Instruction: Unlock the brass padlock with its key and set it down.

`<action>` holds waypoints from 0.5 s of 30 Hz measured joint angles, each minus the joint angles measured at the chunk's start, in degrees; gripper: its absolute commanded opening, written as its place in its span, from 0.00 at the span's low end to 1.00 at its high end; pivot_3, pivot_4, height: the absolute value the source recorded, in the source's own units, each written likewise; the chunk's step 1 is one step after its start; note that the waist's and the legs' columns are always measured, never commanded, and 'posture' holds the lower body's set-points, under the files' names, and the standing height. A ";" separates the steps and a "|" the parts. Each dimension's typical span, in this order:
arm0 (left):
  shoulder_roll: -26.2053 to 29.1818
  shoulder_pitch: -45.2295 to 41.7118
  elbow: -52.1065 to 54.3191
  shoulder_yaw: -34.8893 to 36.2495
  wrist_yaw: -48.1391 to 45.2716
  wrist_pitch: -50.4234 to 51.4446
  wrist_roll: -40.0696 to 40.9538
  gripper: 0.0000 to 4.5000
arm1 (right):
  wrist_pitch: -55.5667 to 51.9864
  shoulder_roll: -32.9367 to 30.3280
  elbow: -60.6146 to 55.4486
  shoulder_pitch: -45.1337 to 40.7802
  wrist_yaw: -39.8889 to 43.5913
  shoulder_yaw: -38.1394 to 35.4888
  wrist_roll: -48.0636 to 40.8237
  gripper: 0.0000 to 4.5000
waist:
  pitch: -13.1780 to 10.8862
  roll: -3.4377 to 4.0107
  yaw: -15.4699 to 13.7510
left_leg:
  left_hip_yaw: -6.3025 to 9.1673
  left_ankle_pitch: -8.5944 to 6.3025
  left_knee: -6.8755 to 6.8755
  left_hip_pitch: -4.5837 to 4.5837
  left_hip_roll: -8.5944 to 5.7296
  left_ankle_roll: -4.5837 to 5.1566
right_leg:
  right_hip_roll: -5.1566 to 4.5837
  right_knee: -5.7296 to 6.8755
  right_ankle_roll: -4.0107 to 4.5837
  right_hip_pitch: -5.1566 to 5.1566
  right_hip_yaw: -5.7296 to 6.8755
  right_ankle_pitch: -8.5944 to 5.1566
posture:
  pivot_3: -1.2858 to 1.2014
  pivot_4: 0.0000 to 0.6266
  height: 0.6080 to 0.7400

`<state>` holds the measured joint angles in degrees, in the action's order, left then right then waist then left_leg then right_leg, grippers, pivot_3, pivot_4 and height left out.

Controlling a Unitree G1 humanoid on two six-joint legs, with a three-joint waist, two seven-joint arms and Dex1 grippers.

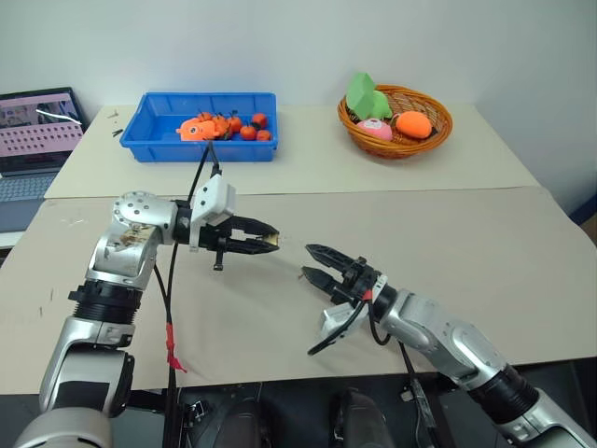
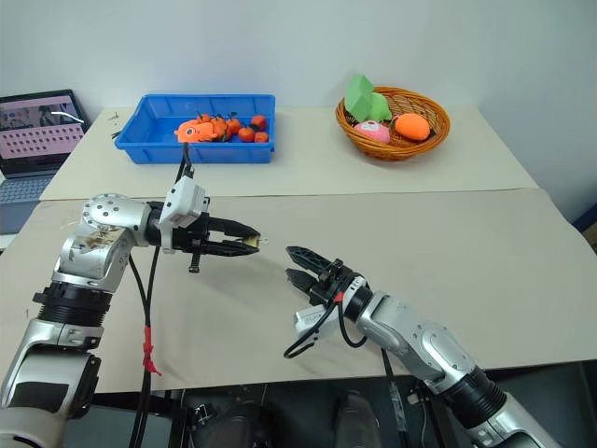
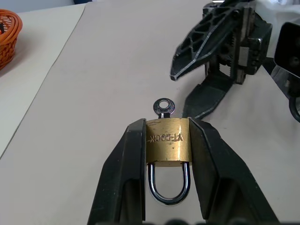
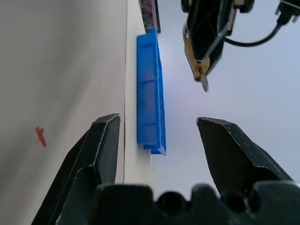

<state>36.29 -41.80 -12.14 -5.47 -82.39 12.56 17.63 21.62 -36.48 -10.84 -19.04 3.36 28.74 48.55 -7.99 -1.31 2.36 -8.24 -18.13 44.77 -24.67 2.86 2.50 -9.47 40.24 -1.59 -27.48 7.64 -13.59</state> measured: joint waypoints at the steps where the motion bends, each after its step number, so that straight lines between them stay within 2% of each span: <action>1: -0.13 -0.02 0.00 -0.02 0.15 -0.01 0.00 0.18 | 1.12 0.19 0.78 -0.73 -0.01 -0.01 0.84 0.70 | 0.00 0.00 0.01 | 0.01 0.00 0.04 0.00 0.00 0.00 | 0.00 0.02 0.00 0.00 -0.02 0.00 | 0.52 0.24 0.52; 10: -0.69 -0.02 0.00 -0.90 -0.18 -0.24 0.01 0.18 | 6.06 0.87 3.12 -3.68 -0.59 -0.05 5.76 0.70 | 0.00 0.00 -0.02 | 0.01 0.00 0.08 -0.03 0.00 0.00 | 0.00 0.06 0.01 0.00 -0.03 0.00 | 0.52 0.24 0.52; 15: 0.46 0.04 0.02 -2.74 -3.73 -1.32 -0.04 0.18 | 7.77 0.27 3.96 -4.99 -0.80 -0.56 6.64 0.70 | 0.00 0.00 0.00 | 0.00 0.00 0.11 -0.03 0.01 0.00 | 0.01 0.09 0.03 0.00 -0.02 -0.01 | 0.52 0.24 0.52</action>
<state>36.76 -41.76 -12.12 -8.21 -86.11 11.24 17.58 29.39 -36.22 -6.88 -24.03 2.56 28.18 55.19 -7.99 -1.31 2.35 -8.24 -18.13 44.89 -24.70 2.87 2.50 -9.46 40.34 -1.57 -27.48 7.62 -13.60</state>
